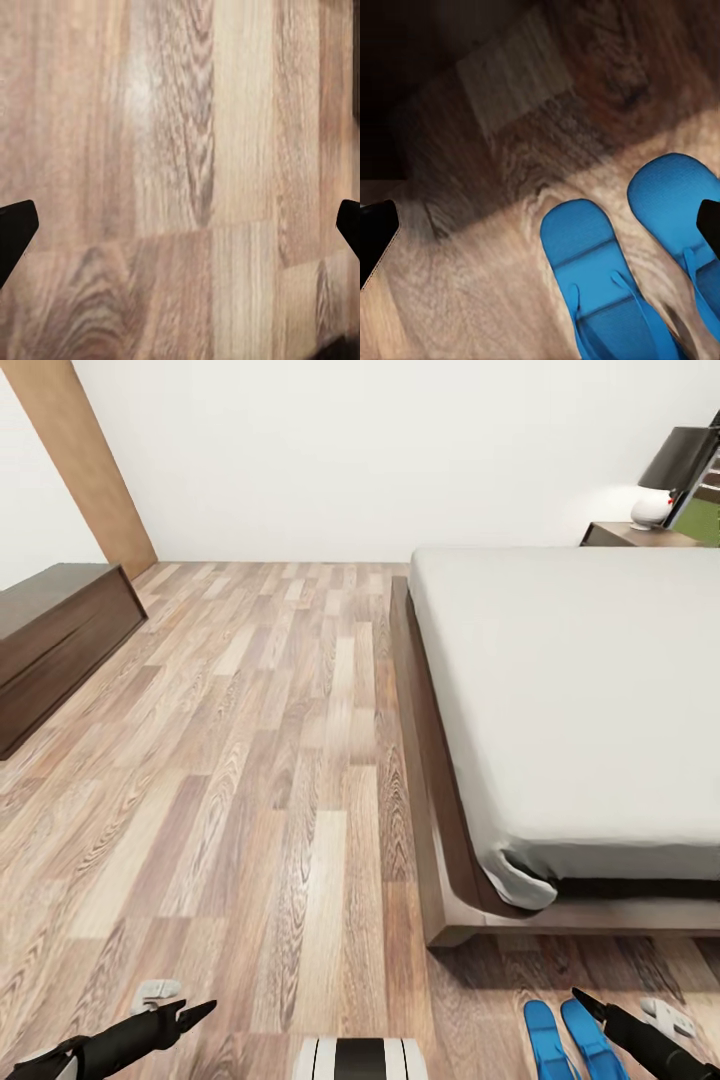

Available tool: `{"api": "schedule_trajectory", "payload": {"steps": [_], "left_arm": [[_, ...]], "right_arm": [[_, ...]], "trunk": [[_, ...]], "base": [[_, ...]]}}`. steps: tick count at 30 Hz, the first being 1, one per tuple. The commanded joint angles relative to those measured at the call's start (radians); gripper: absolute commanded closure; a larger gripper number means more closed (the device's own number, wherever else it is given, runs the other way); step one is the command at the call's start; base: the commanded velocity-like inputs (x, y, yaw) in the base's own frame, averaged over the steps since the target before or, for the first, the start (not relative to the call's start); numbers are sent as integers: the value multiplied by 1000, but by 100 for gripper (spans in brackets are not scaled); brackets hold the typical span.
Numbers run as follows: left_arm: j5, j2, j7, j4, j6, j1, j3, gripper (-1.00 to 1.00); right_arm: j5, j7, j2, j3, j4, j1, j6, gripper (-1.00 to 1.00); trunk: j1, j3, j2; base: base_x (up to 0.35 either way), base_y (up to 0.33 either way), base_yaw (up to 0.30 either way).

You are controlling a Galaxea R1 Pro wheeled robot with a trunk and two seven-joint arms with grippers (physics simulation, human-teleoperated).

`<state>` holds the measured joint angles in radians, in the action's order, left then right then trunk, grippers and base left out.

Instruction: In the bedroom, move the book from the bed onto either nightstand, and place the two sandals side by side next to the bed.

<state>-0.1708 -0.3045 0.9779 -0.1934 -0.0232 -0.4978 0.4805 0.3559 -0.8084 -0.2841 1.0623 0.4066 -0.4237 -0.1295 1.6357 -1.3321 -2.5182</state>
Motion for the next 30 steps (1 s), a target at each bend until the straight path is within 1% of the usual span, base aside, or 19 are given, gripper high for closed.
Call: {"api": "schedule_trajectory", "payload": {"steps": [1,2,5,8,16,30], "left_arm": [[-10,0,3,0,-3,-1,8,-100],[-12,6,-1,6,-1,5,2,-100],[-12,22,-1,19,-1,5,2,-100],[-12,21,-1,17,-1,5,1,-100],[-12,31,-1,15,-1,20,3,-100],[-12,34,-1,15,-1,24,3,-100]], "right_arm": [[3,-7,1,8,1,-1,-11,-100],[5,-2,6,7,0,-1,-9,-100],[5,6,8,7,0,-1,-10,-100],[5,6,8,7,0,-1,-10,-100],[5,5,8,7,0,-1,-10,-100],[5,5,8,7,0,-1,-10,-100]], "trunk": [[-1,3,0],[-1,3,0],[-1,3,0],[-1,3,0],[-1,3,0],[-1,3,0]], "base": [[0,0,0],[0,0,0],[0,0,0],[0,0,0],[0,0,0],[0,0,0]]}}
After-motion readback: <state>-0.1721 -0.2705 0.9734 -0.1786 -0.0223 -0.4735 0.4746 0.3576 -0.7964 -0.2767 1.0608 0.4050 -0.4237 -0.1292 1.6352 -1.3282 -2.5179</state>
